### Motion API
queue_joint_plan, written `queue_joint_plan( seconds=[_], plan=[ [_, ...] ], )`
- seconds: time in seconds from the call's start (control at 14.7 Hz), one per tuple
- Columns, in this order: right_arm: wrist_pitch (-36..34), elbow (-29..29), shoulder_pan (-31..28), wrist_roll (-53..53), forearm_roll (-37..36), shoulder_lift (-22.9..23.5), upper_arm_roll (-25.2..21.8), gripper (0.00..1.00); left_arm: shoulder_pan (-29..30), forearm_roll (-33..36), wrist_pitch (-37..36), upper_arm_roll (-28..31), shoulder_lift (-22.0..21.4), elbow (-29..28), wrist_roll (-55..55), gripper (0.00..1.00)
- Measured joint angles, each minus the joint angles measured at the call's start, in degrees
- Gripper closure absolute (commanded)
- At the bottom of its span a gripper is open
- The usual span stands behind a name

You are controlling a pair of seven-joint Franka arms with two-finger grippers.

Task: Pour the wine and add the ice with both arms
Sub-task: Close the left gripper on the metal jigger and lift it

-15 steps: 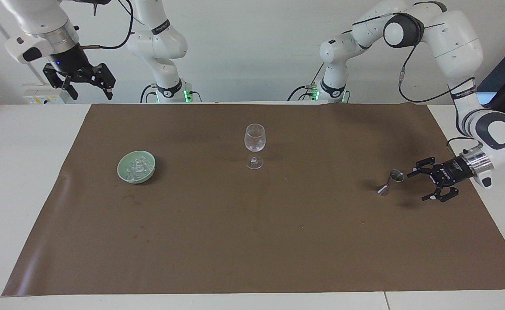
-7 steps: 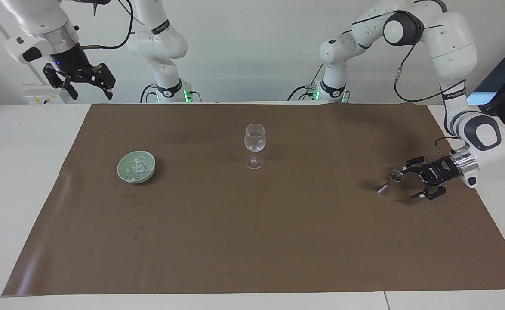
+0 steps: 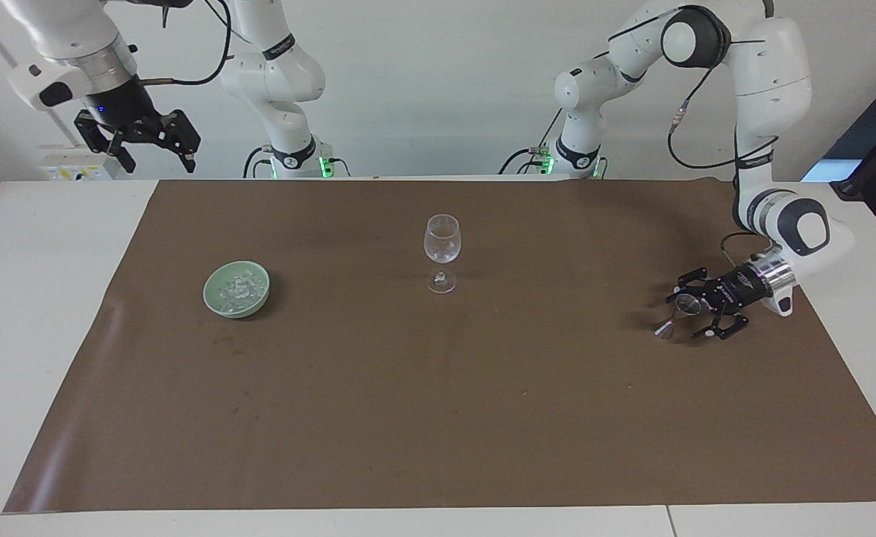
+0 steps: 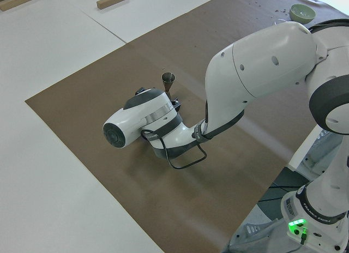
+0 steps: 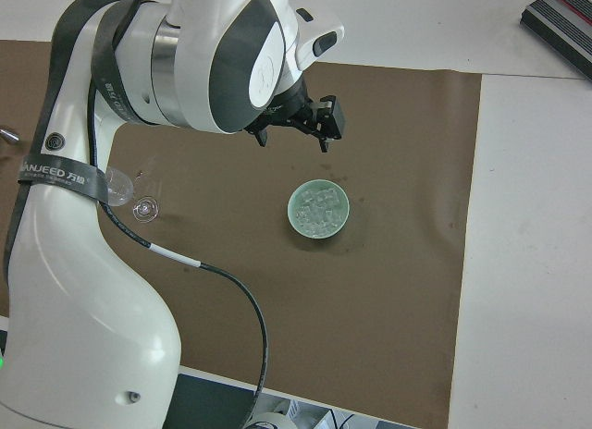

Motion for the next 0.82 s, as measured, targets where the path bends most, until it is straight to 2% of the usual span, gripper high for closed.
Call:
queue_joint_plan(
  seconds=[0.07,0.55,0.61,0.68,0.75,0.82],
  plan=[
    [0.0,0.0,0.0,0.0,0.0,0.0,0.0,0.00,0.0,-0.3,0.0,-0.1,-0.3,-0.6,0.3,0.18],
    [0.0,0.0,0.0,0.0,0.0,0.0,0.0,0.00,-0.1,-4.7,0.0,-0.2,-1.5,-3.0,3.1,0.19],
    [0.0,0.0,0.0,0.0,0.0,0.0,0.0,0.00,-0.2,-5.1,0.0,-0.3,-1.5,-3.1,3.2,0.23],
    [0.0,0.0,0.0,0.0,0.0,0.0,0.0,0.00,-0.2,-5.3,0.0,-0.4,-1.6,-3.1,3.3,0.39],
    [0.0,0.0,0.0,0.0,0.0,0.0,0.0,0.00,-0.2,-5.3,0.0,-0.4,-1.6,-3.1,3.4,0.72],
    [0.0,0.0,0.0,0.0,0.0,0.0,0.0,0.00,-0.2,-5.6,0.0,-0.4,-1.6,-3.1,3.4,0.99]
  ],
)
